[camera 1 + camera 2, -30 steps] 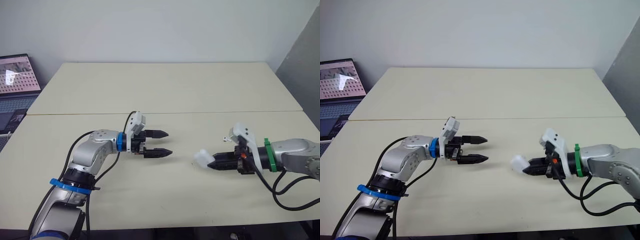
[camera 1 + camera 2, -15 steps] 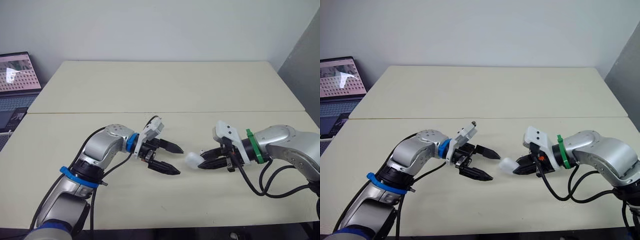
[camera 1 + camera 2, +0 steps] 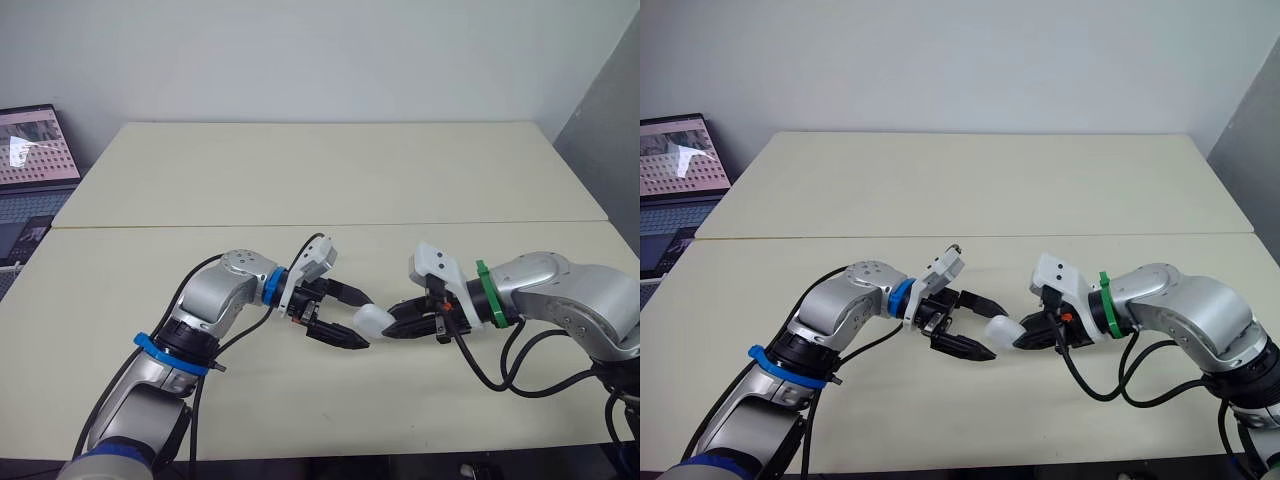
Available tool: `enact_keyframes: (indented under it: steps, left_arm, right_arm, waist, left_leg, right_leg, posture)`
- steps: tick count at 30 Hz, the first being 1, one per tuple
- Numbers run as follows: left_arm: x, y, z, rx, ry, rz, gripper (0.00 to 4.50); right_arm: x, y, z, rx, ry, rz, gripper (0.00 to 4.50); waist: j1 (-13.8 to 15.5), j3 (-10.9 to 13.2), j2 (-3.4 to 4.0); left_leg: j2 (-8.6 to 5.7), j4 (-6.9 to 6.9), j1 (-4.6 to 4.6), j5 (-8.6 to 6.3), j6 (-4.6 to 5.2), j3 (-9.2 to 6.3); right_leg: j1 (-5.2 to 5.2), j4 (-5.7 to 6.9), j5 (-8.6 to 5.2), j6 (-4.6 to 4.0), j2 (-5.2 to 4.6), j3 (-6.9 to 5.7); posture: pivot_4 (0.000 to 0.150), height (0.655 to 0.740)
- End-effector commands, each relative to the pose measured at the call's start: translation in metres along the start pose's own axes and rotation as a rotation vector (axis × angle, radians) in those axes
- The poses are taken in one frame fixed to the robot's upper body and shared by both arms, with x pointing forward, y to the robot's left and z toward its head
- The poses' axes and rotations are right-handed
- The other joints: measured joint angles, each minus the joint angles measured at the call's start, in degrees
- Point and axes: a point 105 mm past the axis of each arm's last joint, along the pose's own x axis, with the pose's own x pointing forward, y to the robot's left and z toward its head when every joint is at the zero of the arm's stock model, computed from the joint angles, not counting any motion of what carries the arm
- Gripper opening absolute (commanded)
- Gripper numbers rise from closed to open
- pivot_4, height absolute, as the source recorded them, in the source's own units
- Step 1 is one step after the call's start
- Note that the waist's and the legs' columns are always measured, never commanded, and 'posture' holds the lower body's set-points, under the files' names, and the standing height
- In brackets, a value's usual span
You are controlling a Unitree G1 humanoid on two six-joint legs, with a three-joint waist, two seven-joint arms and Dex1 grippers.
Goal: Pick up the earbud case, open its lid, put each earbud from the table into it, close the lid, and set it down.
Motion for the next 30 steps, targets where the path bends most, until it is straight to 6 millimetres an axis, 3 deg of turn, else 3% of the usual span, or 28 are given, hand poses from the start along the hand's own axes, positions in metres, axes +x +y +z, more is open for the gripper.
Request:
enact_keyframes:
  steps: [1, 14, 23, 30]
  left_arm:
    - [0.001, -0.001, 0.007, 0.045, 0.003, -0.008, 4.31]
    - [0.001, 0.002, 0.007, 0.049, -0.003, -0.002, 0.8]
    - [0.001, 0.003, 0.005, 0.046, -0.001, 0.001, 0.8]
    - [-0.001, 0.009, 0.006, 0.059, -0.02, 0.047, 0.8]
  right_arm:
    - [-0.004, 0.004, 0.017, -0.052, -0.056, -0.009, 0.73]
    - [-0.001, 0.006, 0.02, -0.043, -0.069, -0.012, 0.73]
    - [-0.005, 0.003, 0.018, -0.037, -0.075, -0.039, 0.73]
    - [-0.013, -0.003, 0.023, -0.066, -0.119, -0.1, 3.22]
  waist:
    - [0.0, 0.0, 0.0]
    - [-0.02, 0.0, 0.0]
    - [-0.02, 0.0, 0.0]
    - [-0.02, 0.0, 0.0]
  left_leg:
    - [0.0, 0.0, 0.0, 0.0, 0.0, 0.0]
    - [-0.01, 0.0, 0.0, 0.0, 0.0, -0.02]
    - [-0.01, 0.01, 0.0, 0.0, 0.0, -0.01]
    - [-0.02, 0.01, 0.0, 0.0, 0.0, -0.02]
  right_leg:
    - [0.0, 0.01, 0.0, 0.0, 0.0, 0.0]
    - [0.0, 0.01, 0.0, 0.0, -0.01, -0.02]
    - [0.0, 0.02, 0.0, 0.0, -0.01, -0.02]
    - [0.0, 0.02, 0.0, 0.0, -0.01, -0.03]
  posture:
    - [0.15, 0.74]
    - [0.15, 0.74]
    - [0.15, 0.74]
    - [0.15, 0.74]
